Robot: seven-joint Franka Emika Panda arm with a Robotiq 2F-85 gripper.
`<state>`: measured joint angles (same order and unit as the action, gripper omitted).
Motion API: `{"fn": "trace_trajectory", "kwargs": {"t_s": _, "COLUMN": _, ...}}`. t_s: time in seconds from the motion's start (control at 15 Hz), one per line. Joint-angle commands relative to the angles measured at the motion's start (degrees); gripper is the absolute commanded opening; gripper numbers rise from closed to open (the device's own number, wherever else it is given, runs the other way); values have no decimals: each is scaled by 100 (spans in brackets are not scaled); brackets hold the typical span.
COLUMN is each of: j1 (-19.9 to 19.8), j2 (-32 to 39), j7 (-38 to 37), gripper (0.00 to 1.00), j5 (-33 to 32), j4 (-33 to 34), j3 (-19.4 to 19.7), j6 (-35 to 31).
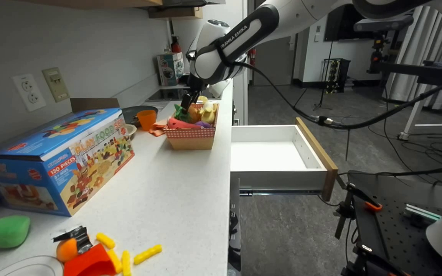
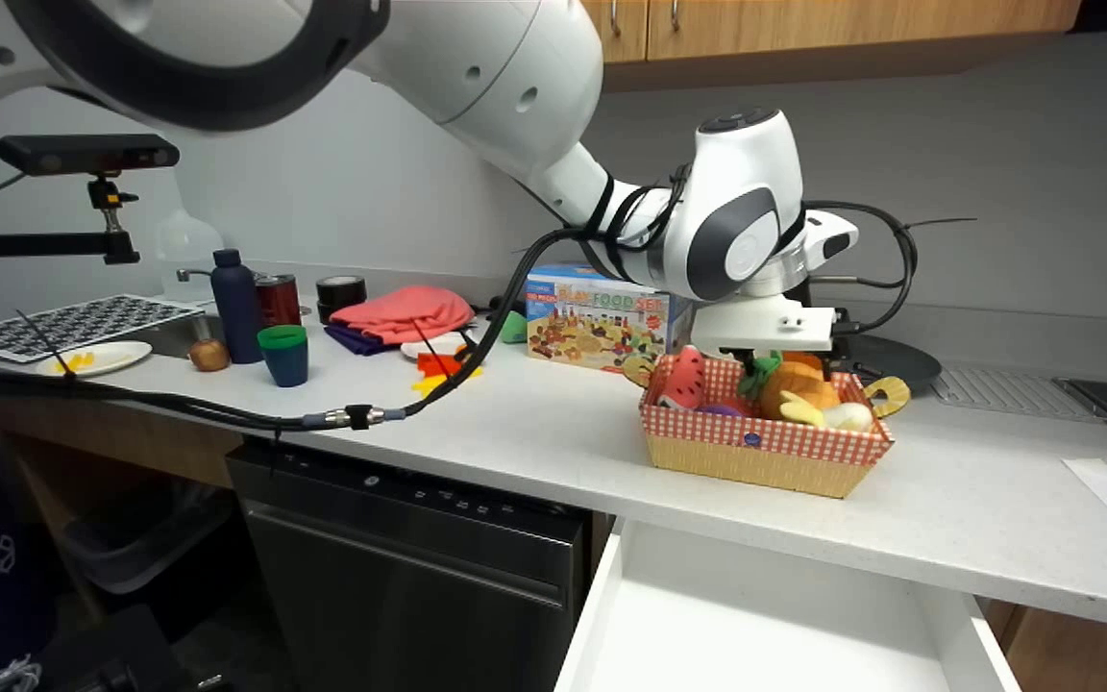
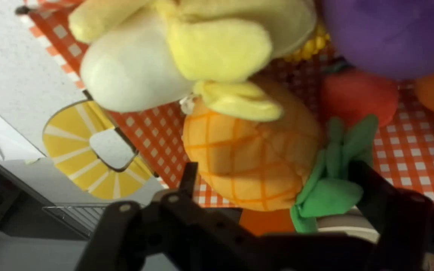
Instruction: Open the drawer and put some of the plush toys from the basket in the drawer and close it
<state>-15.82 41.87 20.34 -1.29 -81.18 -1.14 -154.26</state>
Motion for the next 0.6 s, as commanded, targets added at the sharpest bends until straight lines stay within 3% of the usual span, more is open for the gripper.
{"fn": "trace_trajectory", "kwargs": {"t_s": 0.0, "j1": 54, "j2": 328, "j7": -32, "gripper": 100, "j5": 38, "j4": 542, "j3": -28, "j6": 223}}
{"fn": "trace_trajectory", "kwargs": {"t_s": 0.47, "j1": 26, "j2": 732, "j7": 15, "gripper": 100, "j5": 167, "j4": 914, "j3": -159, "j6": 864}}
{"fn": "trace_trajectory", "kwargs": {"t_s": 0.53, "j1": 24, "j2": 773, "j7": 17, "gripper": 82, "j5": 162, "j4": 957, "j3": -154, "j6": 883}}
